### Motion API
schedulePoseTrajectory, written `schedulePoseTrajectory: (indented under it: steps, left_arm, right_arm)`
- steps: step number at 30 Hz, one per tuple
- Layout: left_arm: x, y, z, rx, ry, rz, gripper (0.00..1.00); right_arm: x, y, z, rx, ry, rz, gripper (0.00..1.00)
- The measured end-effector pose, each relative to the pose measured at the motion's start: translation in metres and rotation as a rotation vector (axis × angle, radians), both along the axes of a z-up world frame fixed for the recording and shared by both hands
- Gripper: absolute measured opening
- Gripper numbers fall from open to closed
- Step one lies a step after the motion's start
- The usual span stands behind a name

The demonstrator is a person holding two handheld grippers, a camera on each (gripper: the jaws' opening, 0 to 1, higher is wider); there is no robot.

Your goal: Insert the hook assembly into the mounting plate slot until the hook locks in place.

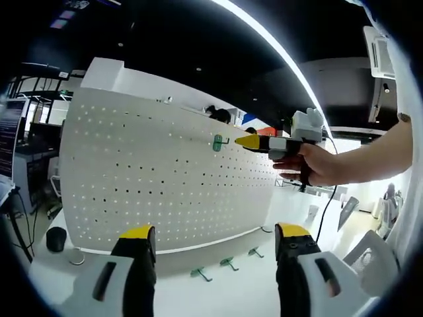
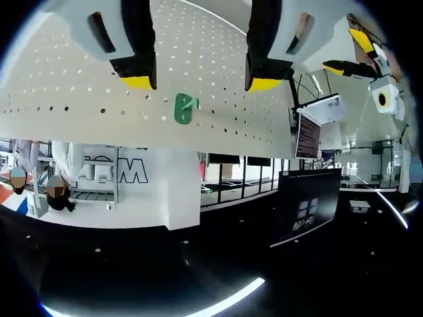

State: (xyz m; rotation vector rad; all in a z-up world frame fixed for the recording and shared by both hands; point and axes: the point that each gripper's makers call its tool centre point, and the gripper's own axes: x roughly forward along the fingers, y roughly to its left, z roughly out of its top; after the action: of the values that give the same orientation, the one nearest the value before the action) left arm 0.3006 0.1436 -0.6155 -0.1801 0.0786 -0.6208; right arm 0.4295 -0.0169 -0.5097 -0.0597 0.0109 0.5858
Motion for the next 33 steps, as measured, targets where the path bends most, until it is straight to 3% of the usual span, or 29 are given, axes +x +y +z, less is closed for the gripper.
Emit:
schedulePoseTrajectory:
  steps: [15,30,33]
  left_arm:
    - [-0.003,0.001,0.006,0.021,-0.013,0.004,0.8]
    - [-0.011,0.0,0.013,0.003,-0.027,0.019,0.84]
    - [-0.012,0.001,0.013,0.026,-0.033,0.016,0.84]
  right_arm:
    - [-0.044,-0.027,-0.02,-0.046,-0.025,0.042,0.56]
    - [-0.079,-0.064,-0.032,-0.016,-0.018,0.02,0.57]
    - [-0.085,-0.067,-0.032,-0.002,-0.023,0.021,0.58]
